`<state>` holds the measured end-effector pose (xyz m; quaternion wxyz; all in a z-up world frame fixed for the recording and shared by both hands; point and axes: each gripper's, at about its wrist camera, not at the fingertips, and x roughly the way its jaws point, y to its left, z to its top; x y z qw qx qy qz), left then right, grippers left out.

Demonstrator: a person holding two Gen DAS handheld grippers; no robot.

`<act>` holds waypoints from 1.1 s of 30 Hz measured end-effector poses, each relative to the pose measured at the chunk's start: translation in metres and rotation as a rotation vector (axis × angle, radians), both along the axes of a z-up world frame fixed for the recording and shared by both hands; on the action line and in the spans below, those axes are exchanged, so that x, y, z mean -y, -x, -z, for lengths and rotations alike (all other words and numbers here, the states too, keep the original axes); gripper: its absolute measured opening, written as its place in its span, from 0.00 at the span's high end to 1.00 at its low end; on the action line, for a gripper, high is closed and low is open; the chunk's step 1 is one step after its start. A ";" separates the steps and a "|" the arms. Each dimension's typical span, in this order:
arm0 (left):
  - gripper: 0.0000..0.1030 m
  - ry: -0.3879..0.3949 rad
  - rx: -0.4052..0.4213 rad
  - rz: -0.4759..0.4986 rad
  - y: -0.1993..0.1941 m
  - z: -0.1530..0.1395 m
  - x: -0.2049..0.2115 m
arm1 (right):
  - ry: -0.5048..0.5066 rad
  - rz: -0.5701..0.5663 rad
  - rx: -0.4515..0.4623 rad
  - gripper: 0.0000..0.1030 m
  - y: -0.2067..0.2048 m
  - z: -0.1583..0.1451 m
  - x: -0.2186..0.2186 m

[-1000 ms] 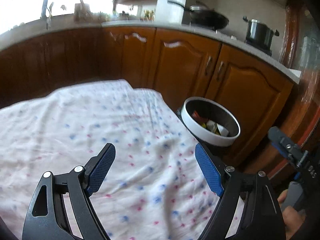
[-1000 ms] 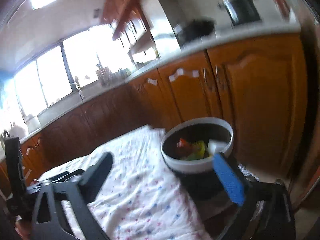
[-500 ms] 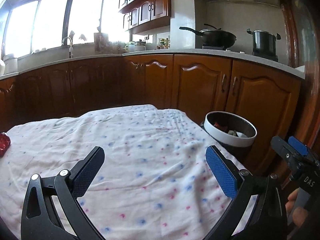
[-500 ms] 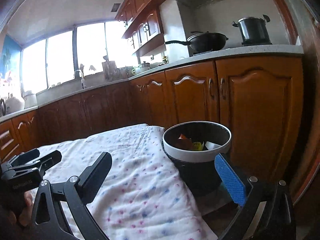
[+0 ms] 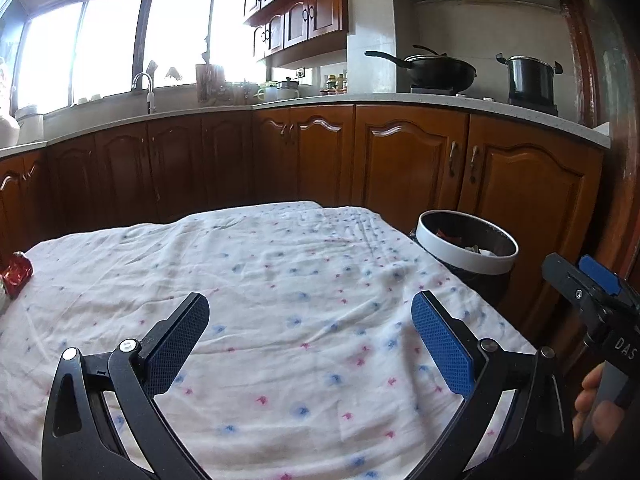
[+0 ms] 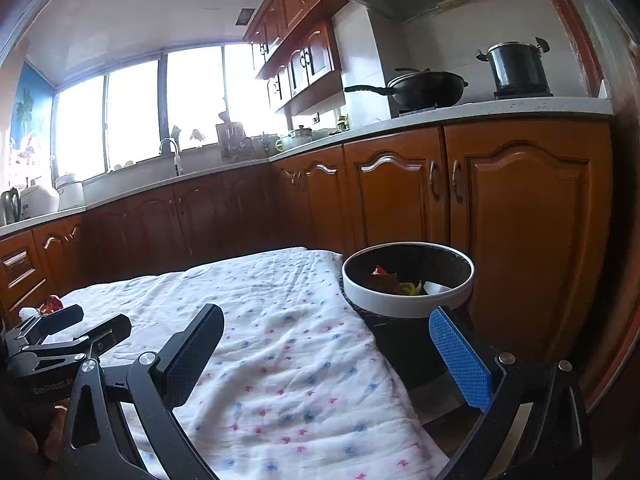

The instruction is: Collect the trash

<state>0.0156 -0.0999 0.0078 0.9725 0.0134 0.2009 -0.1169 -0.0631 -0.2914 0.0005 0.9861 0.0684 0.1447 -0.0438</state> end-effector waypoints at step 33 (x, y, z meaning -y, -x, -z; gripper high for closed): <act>0.00 -0.023 0.031 -0.028 0.010 -0.005 -0.002 | -0.022 -0.028 0.001 0.00 -0.001 0.002 -0.001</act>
